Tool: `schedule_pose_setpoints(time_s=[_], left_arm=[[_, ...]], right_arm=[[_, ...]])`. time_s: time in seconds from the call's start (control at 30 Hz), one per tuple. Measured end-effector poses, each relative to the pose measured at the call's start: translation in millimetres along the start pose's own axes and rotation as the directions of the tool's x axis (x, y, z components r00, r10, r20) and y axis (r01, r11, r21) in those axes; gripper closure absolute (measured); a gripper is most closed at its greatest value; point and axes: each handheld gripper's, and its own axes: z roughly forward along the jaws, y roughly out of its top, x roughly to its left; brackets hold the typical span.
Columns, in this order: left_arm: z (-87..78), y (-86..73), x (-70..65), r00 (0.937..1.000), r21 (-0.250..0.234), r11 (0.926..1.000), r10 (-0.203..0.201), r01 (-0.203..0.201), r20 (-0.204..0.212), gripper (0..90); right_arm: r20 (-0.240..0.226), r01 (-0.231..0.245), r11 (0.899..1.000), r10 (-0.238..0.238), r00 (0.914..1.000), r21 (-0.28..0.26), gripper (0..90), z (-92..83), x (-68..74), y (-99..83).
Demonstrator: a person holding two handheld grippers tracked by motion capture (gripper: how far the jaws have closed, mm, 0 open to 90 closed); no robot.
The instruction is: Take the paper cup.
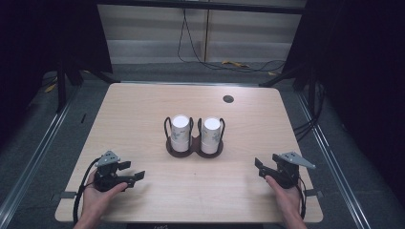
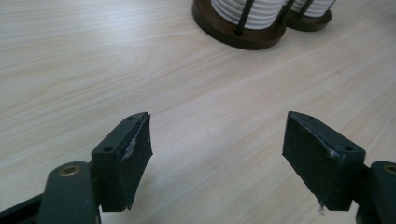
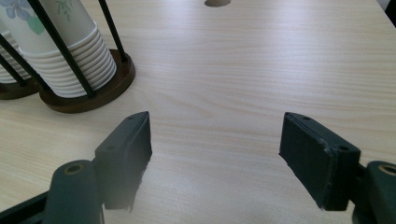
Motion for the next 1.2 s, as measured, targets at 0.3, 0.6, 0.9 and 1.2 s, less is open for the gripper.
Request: schedule_pose_setpoints(time_s=[0.3,0.6,0.9,1.2], left_arm=[[1.2,0.9,-0.3,0.9995,-0.027,0.9996,0.011,-0.012,-0.029,20.6],[2.7,8.7,-10.1,1.0,-0.063,0.998,0.002,-0.002,0.009,20.4],[-0.2,21.8,-14.1,0.9989,-0.108,0.9936,-0.029,0.033,0.037,27.2],[0.0,37.7,-17.3,0.9965,-0.157,0.9875,-0.003,0.016,0.084,33.1]], right_arm=[[-0.035,0.002,1.0,-0.001,0.9994,0.02,26.5,1.0,2.9,-0.7],[-0.058,0.034,0.999,-0.031,0.9978,0.039,26.7,2.3,10.4,-0.9],[-0.087,0.055,0.998,-0.051,0.9949,0.041,25.6,0.9,19.2,-0.2],[-0.104,0.06,0.997,-0.055,0.9931,0.041,25.4,0.0,22.9,-0.4]])
